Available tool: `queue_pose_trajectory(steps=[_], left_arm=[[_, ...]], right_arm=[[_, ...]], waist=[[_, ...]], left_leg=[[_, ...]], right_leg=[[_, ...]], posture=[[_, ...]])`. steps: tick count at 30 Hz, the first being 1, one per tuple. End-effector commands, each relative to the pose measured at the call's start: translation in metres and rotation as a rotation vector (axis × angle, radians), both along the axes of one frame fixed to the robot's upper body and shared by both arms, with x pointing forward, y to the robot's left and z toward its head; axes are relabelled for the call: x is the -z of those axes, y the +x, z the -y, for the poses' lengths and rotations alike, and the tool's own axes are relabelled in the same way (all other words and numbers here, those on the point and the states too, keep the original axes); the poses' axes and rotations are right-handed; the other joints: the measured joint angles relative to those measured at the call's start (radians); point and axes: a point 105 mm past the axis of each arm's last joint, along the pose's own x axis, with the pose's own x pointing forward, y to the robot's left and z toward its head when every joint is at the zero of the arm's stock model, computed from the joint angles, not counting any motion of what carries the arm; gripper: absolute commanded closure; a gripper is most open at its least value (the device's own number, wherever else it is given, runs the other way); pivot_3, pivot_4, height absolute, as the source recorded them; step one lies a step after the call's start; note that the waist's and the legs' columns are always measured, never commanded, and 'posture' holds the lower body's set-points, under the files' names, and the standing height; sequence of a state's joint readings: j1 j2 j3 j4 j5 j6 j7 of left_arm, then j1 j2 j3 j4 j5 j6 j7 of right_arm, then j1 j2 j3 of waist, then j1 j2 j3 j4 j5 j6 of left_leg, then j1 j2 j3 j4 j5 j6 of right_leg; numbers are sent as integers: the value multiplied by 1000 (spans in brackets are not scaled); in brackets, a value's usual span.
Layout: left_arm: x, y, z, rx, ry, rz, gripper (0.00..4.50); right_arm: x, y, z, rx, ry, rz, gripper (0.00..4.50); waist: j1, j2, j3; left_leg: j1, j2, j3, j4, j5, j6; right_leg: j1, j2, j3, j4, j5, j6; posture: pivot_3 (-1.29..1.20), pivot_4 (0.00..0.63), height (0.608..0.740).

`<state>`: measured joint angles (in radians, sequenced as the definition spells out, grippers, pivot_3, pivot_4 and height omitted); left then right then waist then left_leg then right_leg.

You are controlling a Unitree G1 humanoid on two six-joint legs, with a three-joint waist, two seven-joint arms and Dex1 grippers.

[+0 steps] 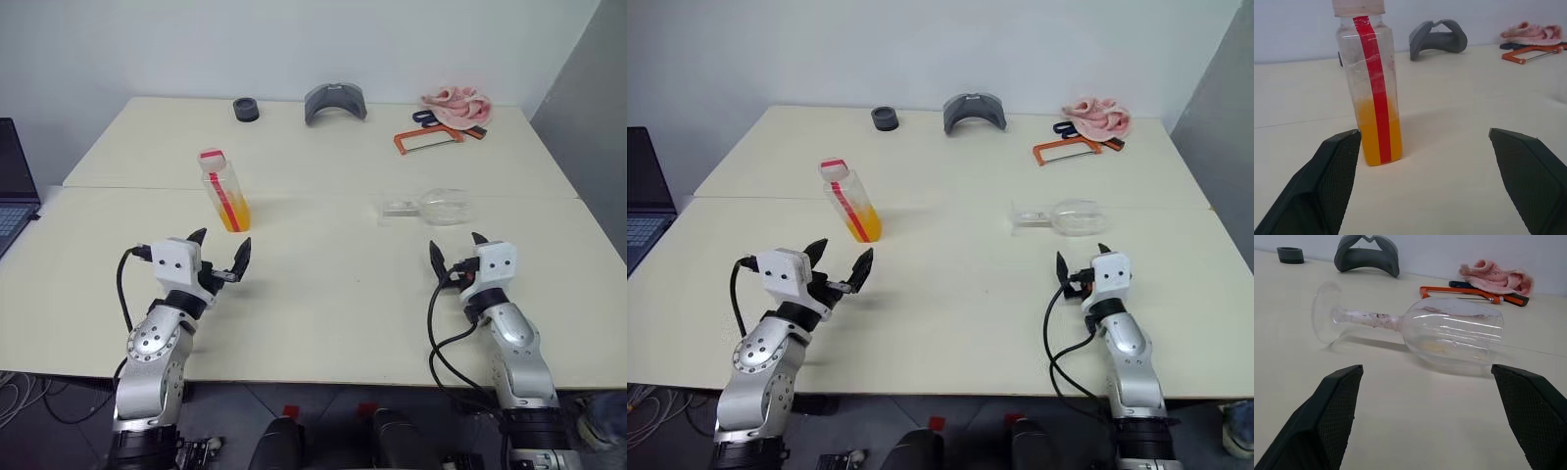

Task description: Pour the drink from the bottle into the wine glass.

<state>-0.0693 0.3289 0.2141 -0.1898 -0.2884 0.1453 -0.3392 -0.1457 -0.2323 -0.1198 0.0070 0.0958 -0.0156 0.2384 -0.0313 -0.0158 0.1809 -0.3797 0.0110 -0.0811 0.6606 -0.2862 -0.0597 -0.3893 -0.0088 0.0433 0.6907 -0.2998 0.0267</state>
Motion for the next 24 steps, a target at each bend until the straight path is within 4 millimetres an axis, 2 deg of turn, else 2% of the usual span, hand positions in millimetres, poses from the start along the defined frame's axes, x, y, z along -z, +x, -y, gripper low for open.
queue_pose_trajectory(steps=[1, 3, 6, 12, 17, 24], left_arm=[[-9, 1, -9, -56, 23, 32, 20], [-9, 3, -9, -77, 27, 34, 20], [-13, 11, -15, -170, 27, 38, 20], [-25, 26, -8, -194, -3, 41, 20], [-33, 38, -4, -203, 6, 40, 20], [-36, 55, -7, -218, -2, 20, 20]], right_arm=[[-15, -3, -5, -50, 6, 59, 0], [-17, -5, -12, -106, 10, 61, 0], [-20, -19, -49, -381, -6, 28, 0], [-45, -38, -90, -689, 36, -31, 0], [-55, -42, -105, -805, -19, -58, 0], [-59, -41, -110, -836, -49, -73, 0]], waist=[[0, 0, 0], [0, 0, 0], [1, 0, 0], [1, 0, 0], [2, 0, 0], [2, 0, 0]], left_leg=[[0, 0, 0, 0, 0, 0], [0, 0, 0, 0, 0, 0], [0, 0, 0, 0, 0, 0], [0, 0, -1, 1, 0, 0], [-1, -1, -2, 1, 0, 0], [-1, -1, -2, 1, 0, 0]], right_leg=[[0, 0, 0, 0, 0, 0], [0, 0, 0, 0, 0, 0], [0, 0, 0, 0, 0, 0], [0, 0, -1, 0, 0, 0], [1, 0, -2, 0, 0, 0], [1, 0, -2, -1, 0, 0]], posture=[[0, 150, 740], [0, 150, 740], [0, 150, 740], [0, 150, 740], [0, 150, 740], [0, 150, 740]])
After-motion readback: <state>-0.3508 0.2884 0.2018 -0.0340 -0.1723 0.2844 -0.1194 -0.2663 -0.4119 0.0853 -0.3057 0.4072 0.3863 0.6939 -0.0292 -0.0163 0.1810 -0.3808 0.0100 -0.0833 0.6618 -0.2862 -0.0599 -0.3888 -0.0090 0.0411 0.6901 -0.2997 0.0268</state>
